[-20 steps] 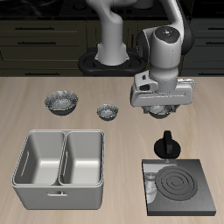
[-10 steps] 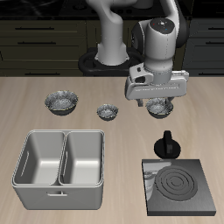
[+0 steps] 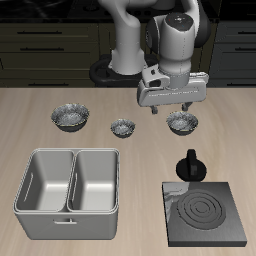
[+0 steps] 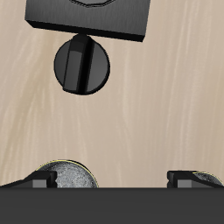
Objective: Turn off the stove and place the largest bowl in the left side of the drainer and the medium bowl in the right side
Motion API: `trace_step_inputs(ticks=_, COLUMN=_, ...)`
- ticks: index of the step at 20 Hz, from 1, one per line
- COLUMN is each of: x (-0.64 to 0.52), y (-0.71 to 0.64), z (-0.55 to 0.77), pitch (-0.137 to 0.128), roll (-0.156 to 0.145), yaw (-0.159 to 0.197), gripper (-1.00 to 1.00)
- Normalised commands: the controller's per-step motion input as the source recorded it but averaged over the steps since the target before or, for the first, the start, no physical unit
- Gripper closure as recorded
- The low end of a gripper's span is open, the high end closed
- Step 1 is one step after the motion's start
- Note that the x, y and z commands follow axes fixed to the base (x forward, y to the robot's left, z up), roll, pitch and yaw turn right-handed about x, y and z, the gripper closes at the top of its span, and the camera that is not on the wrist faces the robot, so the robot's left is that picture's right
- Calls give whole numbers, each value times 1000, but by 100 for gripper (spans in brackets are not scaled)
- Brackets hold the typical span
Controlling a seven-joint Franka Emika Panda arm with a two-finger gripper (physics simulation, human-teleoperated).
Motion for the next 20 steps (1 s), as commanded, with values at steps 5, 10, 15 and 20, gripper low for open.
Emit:
trace_step_inputs(ticks=5, x=-220, y=-178, z=-29, pitch=-5, roll=8, yaw=19, gripper=-100)
trace_step_inputs(ticks=10, x=-248, y=-432, z=-34, pitch=-25, roll=-55, yaw=8, gripper=-100)
trace_step_inputs(ticks=15, x=-242, y=-370, z=-42, pitch=-2, roll=-15, yaw=16, gripper=-100)
trace_step_inputs(ticks=20, x=-198, y=-524, z=94, pitch=-16, roll=-27, yaw=-18, gripper=-100)
